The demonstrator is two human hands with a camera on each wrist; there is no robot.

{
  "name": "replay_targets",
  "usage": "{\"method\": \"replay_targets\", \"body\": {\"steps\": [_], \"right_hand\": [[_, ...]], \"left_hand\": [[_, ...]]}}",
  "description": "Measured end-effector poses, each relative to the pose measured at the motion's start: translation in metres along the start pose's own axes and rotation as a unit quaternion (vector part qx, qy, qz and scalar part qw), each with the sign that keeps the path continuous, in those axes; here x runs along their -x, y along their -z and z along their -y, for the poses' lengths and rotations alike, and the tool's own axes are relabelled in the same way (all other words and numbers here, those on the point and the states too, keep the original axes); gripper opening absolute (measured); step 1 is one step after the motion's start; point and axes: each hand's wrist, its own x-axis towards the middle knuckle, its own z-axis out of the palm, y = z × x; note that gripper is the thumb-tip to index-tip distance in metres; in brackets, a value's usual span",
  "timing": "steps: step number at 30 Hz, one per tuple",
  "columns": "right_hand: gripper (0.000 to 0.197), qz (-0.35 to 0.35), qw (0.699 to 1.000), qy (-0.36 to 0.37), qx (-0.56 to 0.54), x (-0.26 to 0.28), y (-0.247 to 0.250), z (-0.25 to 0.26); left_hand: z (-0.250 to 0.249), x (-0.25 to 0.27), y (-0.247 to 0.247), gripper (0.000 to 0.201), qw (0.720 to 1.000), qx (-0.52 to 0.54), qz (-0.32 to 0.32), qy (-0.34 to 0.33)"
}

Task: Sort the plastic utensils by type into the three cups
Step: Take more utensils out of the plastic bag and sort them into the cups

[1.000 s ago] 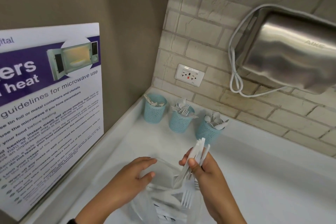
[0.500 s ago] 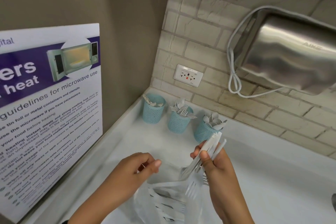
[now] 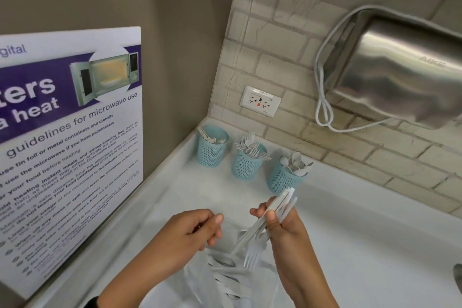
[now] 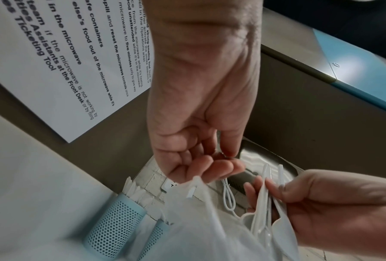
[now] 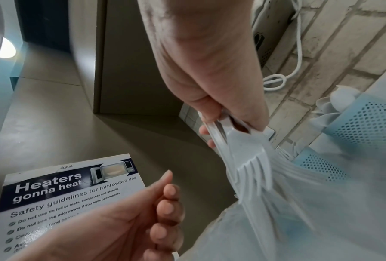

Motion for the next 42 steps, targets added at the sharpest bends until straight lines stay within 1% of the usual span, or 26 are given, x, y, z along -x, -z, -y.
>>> {"method": "replay_targets", "body": {"steps": [3,6,9,11,12,14,15,16,17,18,20,22,24,25,26,27,29,31,32,33,35,36,38,39,41,42], "right_hand": [[0.008,-0.024,0.997,0.011,-0.067,-0.003,0.001,0.0],[0.009,-0.041,0.99,0.08,-0.109,-0.003,0.001,0.005],[0.023,-0.018,0.979,0.204,-0.006,0.003,-0.007,0.011],[0.027,0.029,0.954,0.285,0.089,0.01,-0.016,0.01],[0.027,0.063,0.938,0.306,0.147,0.013,-0.019,0.006],[0.034,0.132,0.909,0.318,0.233,0.018,-0.027,-0.004],[0.037,0.149,0.913,0.293,0.243,0.021,-0.03,-0.006],[0.035,0.139,0.931,0.25,0.228,0.025,-0.034,-0.005],[0.034,0.128,0.951,0.179,0.217,0.028,-0.037,-0.002],[0.038,0.12,0.959,0.129,0.22,0.03,-0.038,-0.001],[0.043,0.123,0.962,0.111,0.217,0.03,-0.042,0.0],[0.046,0.157,0.939,0.136,0.275,0.029,-0.042,-0.001],[0.052,0.197,0.897,0.187,0.348,0.029,-0.042,-0.007],[0.047,0.214,0.875,0.217,0.376,0.029,-0.041,-0.009],[0.044,0.208,0.859,0.254,0.393,0.027,-0.042,-0.013],[0.047,0.187,0.857,0.275,0.394,0.026,-0.04,-0.019],[0.041,0.145,0.882,0.281,0.349,0.023,-0.037,-0.034],[0.039,0.161,0.889,0.272,0.33,0.021,-0.035,-0.031],[0.044,0.173,0.898,0.258,0.311,0.023,-0.033,-0.029],[0.051,0.157,0.904,0.271,0.29,0.026,-0.031,-0.024],[0.065,0.102,0.902,0.318,0.274,0.027,-0.028,-0.019],[0.064,0.077,0.906,0.326,0.258,0.025,-0.027,-0.017],[0.047,0.013,0.906,0.346,0.243,0.02,-0.026,-0.011],[0.037,-0.02,0.911,0.338,0.236,0.019,-0.026,-0.007],[0.023,-0.078,0.929,0.293,0.212,0.016,-0.029,0.002],[0.021,-0.086,0.944,0.246,0.203,0.014,-0.029,0.005]], "left_hand": [[-0.002,0.002,-0.001,0.034,1.0,-0.014,0.021,0.0],[-0.008,0.004,-0.003,0.045,0.999,0.002,0.053,0.012],[-0.017,0.005,-0.011,0.067,0.99,0.075,0.111,0.048],[-0.025,0.005,-0.017,0.078,0.977,0.135,0.143,0.078],[-0.028,0.006,-0.019,0.082,0.97,0.167,0.147,0.093],[-0.036,0.009,-0.021,0.07,0.952,0.242,0.143,0.124],[-0.038,0.01,-0.021,0.059,0.938,0.282,0.149,0.133],[-0.041,0.012,-0.022,0.05,0.926,0.316,0.151,0.139],[-0.04,0.012,-0.022,0.044,0.92,0.336,0.145,0.142],[-0.037,0.012,-0.023,0.038,0.919,0.342,0.136,0.141],[-0.033,0.01,-0.024,0.033,0.926,0.334,0.115,0.132],[-0.03,0.01,-0.023,0.032,0.932,0.325,0.1,0.124],[-0.03,0.009,-0.022,0.029,0.934,0.324,0.088,0.118],[-0.03,0.009,-0.022,0.03,0.939,0.317,0.074,0.116],[-0.028,0.008,-0.023,0.029,0.945,0.3,0.054,0.114],[-0.026,0.007,-0.023,0.027,0.954,0.279,0.032,0.11],[-0.022,0.005,-0.024,0.024,0.968,0.23,0.001,0.099],[-0.019,0.005,-0.024,0.019,0.975,0.204,-0.008,0.092],[-0.019,0.005,-0.024,0.016,0.976,0.2,-0.009,0.091],[-0.019,0.005,-0.024,0.015,0.976,0.198,-0.01,0.088],[-0.018,0.004,-0.025,0.014,0.978,0.192,-0.015,0.075],[-0.017,0.003,-0.025,0.013,0.979,0.189,-0.017,0.069],[-0.017,0.003,-0.026,0.013,0.98,0.185,-0.02,0.069],[-0.017,0.003,-0.026,0.013,0.981,0.181,-0.021,0.069],[-0.017,0.003,-0.026,0.013,0.984,0.168,-0.024,0.061],[-0.017,0.003,-0.026,0.013,0.985,0.163,-0.026,0.053]]}}
